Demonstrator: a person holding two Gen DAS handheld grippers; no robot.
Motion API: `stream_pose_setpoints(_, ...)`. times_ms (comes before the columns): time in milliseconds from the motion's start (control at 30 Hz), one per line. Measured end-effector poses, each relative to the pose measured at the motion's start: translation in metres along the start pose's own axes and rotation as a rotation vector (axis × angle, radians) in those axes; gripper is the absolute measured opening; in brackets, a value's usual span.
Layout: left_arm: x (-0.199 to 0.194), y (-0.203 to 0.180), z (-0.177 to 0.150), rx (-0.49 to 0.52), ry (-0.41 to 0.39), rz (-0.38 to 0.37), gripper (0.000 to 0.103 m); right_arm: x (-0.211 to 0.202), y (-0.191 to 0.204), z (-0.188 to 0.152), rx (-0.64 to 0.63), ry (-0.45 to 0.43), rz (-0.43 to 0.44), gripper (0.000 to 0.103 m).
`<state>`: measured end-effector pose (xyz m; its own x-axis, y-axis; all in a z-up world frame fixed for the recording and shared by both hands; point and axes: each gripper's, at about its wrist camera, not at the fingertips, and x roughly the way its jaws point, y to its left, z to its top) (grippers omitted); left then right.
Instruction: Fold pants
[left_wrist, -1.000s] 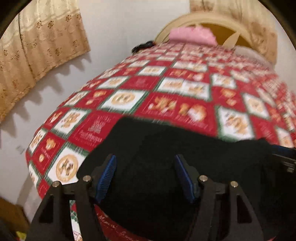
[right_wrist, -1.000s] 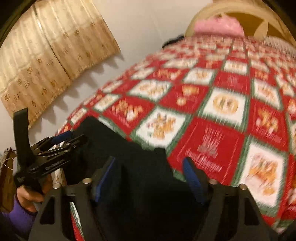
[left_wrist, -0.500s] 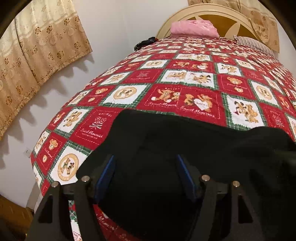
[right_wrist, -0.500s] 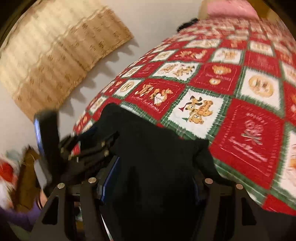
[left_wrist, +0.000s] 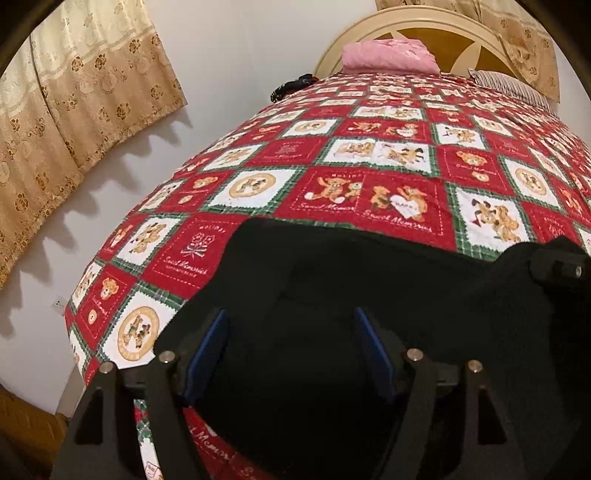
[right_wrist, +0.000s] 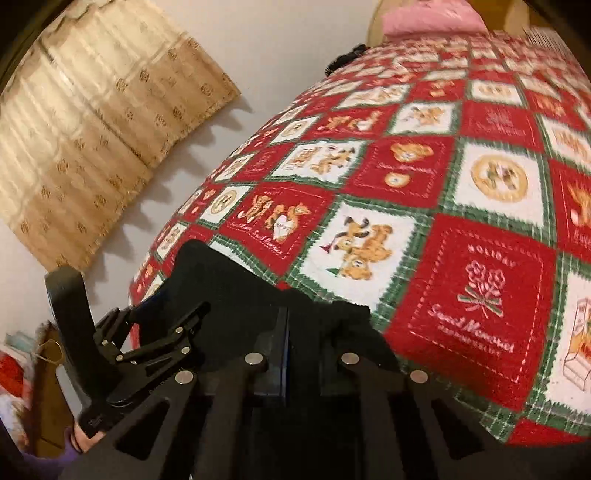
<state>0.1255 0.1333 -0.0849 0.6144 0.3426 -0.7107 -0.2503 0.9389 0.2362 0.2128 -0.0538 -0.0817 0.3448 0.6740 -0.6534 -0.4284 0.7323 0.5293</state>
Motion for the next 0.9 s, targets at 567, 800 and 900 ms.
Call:
stream_pose_setpoints(567,0.004,0.010,-0.003,-0.054,-0.007,-0.022,0.084,-0.068,-0.012,-0.007,0.091,-0.244,-0.153,0.019)
stream_pose_setpoints(800,0.003,0.009,-0.004,-0.056,-0.010,-0.015,0.085,-0.223,-0.113,0.003,0.345,-0.453,-0.707,0.035)
stream_pose_setpoints(900,0.003,0.009,-0.003,-0.058,-0.008,-0.013,0.086,-0.271,-0.173,0.008,0.466,-0.415,-1.003,0.072)
